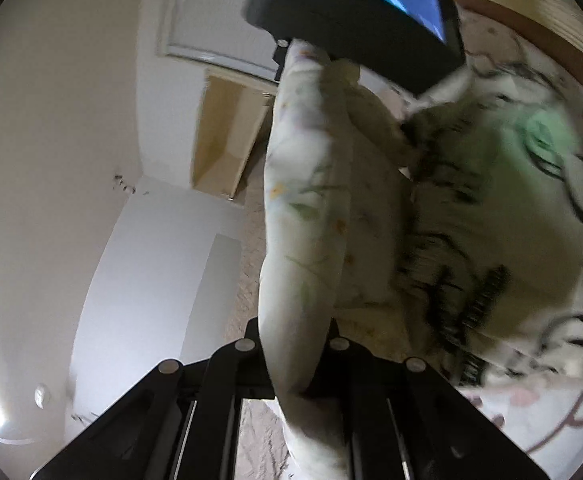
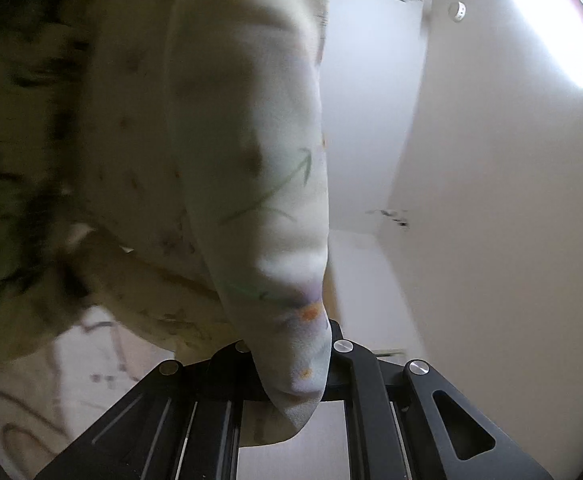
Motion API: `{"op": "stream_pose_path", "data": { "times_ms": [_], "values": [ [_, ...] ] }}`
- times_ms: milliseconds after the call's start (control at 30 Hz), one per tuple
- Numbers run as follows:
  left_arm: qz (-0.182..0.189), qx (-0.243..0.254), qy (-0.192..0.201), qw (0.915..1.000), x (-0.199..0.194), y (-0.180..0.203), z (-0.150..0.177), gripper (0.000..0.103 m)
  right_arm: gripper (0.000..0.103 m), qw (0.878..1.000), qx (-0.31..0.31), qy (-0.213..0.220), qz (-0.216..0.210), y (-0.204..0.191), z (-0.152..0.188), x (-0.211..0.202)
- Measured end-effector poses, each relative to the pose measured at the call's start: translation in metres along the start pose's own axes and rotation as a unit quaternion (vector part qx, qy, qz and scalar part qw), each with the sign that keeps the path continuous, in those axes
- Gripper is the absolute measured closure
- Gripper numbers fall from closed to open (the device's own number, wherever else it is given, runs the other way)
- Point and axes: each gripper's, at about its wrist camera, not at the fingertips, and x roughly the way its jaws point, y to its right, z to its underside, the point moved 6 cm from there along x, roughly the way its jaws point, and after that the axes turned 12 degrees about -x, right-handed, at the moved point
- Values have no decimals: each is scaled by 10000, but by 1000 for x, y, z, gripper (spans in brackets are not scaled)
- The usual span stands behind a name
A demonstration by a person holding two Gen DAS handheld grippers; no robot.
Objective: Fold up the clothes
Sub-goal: 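Lift the folded blanket high with both tools and carry it toward the clothes stack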
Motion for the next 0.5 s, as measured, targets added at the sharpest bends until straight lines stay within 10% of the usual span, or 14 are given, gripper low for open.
{"op": "stream_pose_path", "data": {
  "times_ms": [200, 500],
  "values": [
    [546, 248, -60, 9982, -41, 61, 5, 95, 95, 9936, 322, 386, -1014, -34, 12, -46],
    [611, 15, -196, 9979, -36, 121, 2, 95, 95, 9882, -524, 563, -1323, -83, 21, -63]
  ]
}}
